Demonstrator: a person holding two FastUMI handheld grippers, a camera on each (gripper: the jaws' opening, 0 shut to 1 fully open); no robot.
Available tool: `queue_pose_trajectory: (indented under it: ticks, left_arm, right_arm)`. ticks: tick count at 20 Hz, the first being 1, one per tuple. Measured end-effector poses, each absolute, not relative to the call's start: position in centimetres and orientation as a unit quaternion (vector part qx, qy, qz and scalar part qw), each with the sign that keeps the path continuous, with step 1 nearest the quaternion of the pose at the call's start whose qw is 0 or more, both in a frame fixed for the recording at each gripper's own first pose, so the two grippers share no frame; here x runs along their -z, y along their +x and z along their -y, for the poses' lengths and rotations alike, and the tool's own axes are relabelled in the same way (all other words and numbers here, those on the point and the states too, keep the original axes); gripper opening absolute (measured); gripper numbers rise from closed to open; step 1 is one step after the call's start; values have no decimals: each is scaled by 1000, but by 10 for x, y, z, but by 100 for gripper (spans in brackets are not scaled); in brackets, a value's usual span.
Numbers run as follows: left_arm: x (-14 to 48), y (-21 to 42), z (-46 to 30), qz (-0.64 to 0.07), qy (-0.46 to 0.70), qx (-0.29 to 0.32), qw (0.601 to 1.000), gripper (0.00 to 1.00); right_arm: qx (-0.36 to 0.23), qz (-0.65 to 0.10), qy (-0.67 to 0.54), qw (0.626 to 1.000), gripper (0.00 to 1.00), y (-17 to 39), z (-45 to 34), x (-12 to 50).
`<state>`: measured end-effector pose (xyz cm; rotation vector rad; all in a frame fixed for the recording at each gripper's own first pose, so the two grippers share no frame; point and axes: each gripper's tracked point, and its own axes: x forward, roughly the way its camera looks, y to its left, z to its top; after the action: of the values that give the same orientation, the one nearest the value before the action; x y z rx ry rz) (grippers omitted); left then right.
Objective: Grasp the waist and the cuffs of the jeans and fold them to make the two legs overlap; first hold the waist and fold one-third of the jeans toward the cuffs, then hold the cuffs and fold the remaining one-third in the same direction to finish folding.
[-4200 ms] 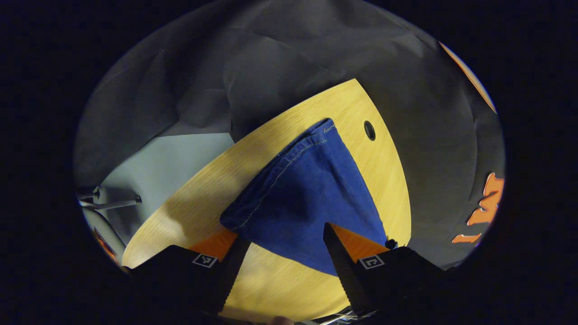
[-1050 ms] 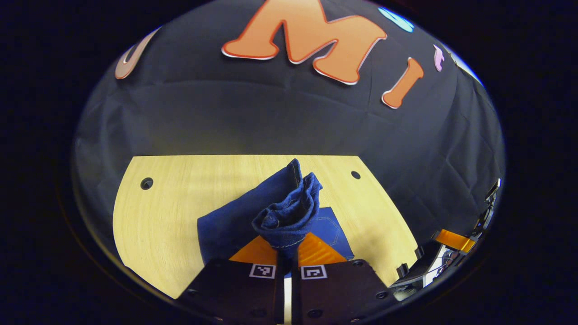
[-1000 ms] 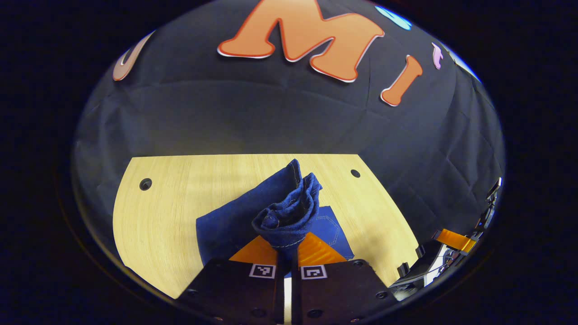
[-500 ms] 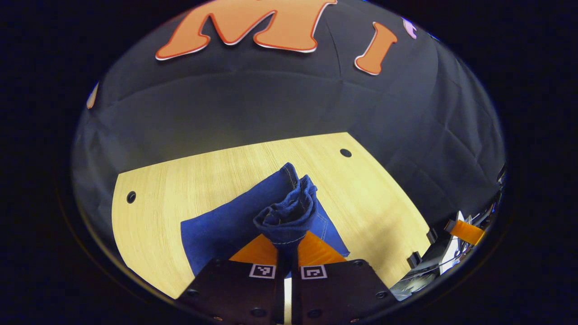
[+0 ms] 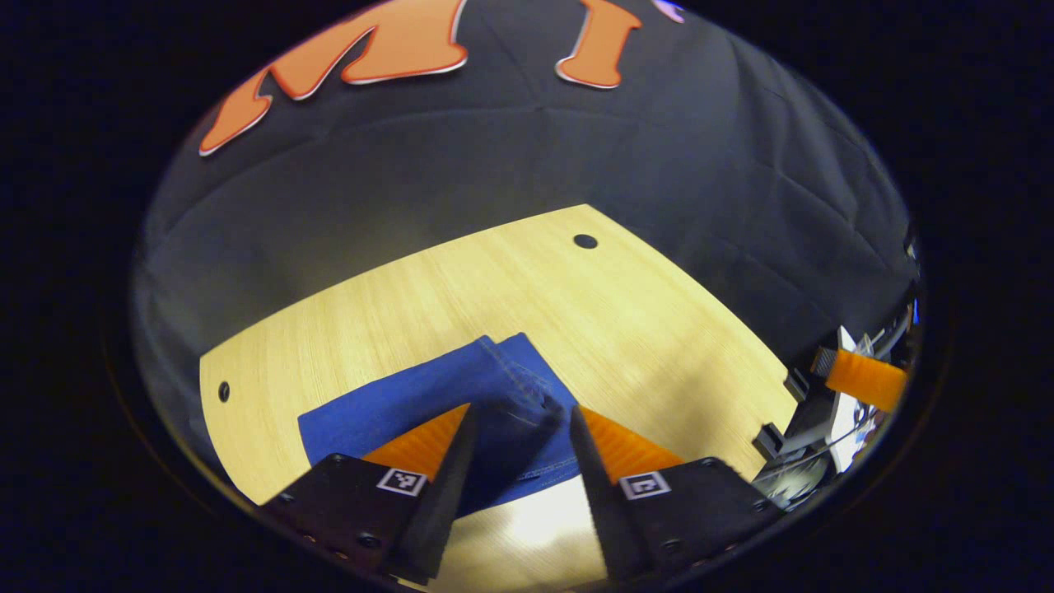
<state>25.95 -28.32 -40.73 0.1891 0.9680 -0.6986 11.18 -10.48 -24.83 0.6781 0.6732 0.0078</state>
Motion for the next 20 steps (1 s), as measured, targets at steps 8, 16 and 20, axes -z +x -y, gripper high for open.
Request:
queue_pose_trajectory:
  ticks: [8,16,20]
  left_arm:
    - [275,277,263,-226,99,278,929,83]
    - [203,258,235,-98,24,195,976,86]
    - [213,251,211,-116,12,151,982,87]
  right_arm:
    - [-31,-221,227,948,98,140,87,193]
    - [-90,-123,162,975,97,154,49,138]
    - [-107,-72,105,986,97,160,34,117]
